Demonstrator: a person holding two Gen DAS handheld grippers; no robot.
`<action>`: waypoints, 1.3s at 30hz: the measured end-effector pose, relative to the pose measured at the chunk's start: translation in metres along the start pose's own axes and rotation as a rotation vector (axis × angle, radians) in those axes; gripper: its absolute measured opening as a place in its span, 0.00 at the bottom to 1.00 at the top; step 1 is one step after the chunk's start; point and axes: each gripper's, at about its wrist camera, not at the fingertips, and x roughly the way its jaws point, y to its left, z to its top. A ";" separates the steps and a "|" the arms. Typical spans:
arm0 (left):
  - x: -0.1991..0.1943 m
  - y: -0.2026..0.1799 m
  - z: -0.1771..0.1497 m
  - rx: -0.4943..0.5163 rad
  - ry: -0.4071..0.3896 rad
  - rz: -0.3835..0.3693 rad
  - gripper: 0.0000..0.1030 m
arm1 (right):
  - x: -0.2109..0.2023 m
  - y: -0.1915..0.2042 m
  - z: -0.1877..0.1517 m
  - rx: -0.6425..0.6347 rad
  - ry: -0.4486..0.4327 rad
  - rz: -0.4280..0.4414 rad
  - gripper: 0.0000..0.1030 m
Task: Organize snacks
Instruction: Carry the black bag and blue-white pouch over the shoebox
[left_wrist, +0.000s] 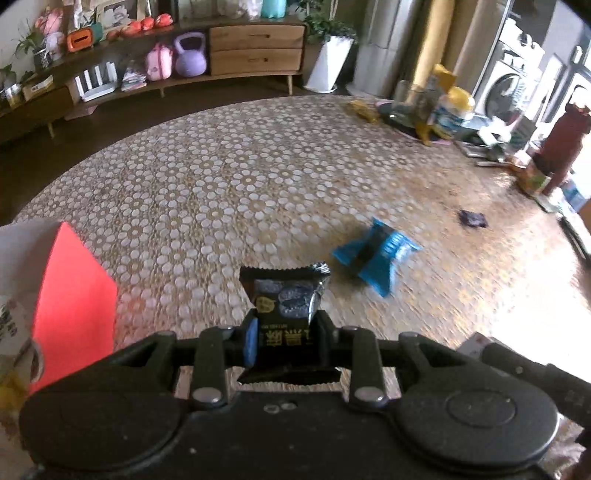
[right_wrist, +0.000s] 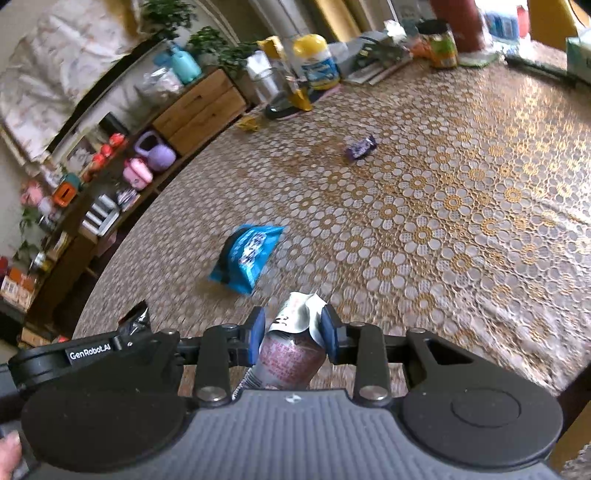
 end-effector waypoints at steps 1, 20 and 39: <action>-0.007 0.000 -0.002 0.006 -0.002 -0.006 0.27 | -0.008 0.004 -0.003 -0.015 -0.002 0.008 0.31; -0.128 0.061 -0.040 0.056 -0.072 -0.040 0.27 | -0.110 0.081 -0.046 -0.249 -0.058 0.128 0.31; -0.194 0.192 -0.046 -0.049 -0.155 0.083 0.27 | -0.103 0.219 -0.082 -0.435 -0.033 0.261 0.31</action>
